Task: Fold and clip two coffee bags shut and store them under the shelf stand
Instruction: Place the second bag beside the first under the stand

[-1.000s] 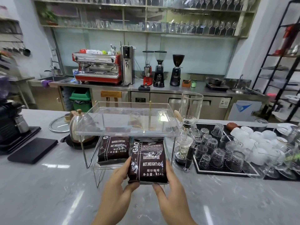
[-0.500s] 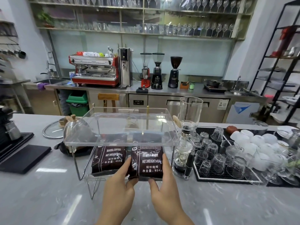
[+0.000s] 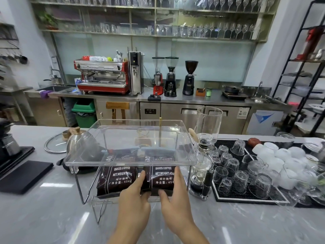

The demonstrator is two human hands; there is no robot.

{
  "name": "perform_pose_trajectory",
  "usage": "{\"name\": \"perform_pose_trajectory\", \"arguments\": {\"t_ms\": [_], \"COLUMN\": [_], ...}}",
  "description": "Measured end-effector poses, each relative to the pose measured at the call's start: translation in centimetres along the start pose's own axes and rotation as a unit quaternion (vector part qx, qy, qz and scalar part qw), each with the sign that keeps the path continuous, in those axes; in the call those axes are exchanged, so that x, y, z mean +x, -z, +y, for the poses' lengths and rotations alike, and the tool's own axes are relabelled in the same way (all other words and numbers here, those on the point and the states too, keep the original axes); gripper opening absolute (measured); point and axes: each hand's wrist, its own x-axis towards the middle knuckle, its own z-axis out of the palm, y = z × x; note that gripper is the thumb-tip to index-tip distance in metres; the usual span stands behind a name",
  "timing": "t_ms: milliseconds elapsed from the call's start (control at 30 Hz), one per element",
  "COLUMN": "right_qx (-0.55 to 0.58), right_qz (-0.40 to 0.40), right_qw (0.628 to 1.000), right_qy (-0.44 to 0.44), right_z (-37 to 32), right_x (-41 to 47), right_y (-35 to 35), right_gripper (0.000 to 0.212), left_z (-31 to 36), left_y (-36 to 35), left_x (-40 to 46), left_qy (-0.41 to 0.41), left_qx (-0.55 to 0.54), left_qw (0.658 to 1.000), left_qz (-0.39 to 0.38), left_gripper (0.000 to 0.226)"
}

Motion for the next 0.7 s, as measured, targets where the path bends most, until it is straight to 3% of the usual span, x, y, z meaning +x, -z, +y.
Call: {"name": "perform_pose_trajectory", "arguments": {"t_ms": [267, 400, 533, 700], "right_qx": [-0.025, -0.059, -0.169, -0.351], "right_qz": [0.019, 0.037, 0.046, 0.038], "right_qw": [0.999, 0.997, 0.979, 0.927], "right_qy": [0.008, 0.042, 0.106, 0.127], "right_z": [0.0, -0.5, -0.3, 0.0], "right_x": [0.2, 0.4, 0.2, 0.3], "right_y": [-0.4, -0.5, -1.0, -1.1], "right_gripper": [0.076, 0.072, 0.059, 0.07], "left_z": [0.5, -0.5, -1.7, -1.7], "left_y": [-0.4, -1.1, -1.8, -1.6], "left_x": [0.3, 0.7, 1.1, 0.6], "left_qy": [-0.018, -0.038, -0.067, -0.133], "left_qx": [0.021, 0.088, 0.122, 0.149], "left_qw": [1.0, 0.995, 0.99, 0.98], "left_qz": [-0.009, -0.004, -0.01, 0.018], "left_gripper": [0.05, 0.05, 0.056, 0.057]}}
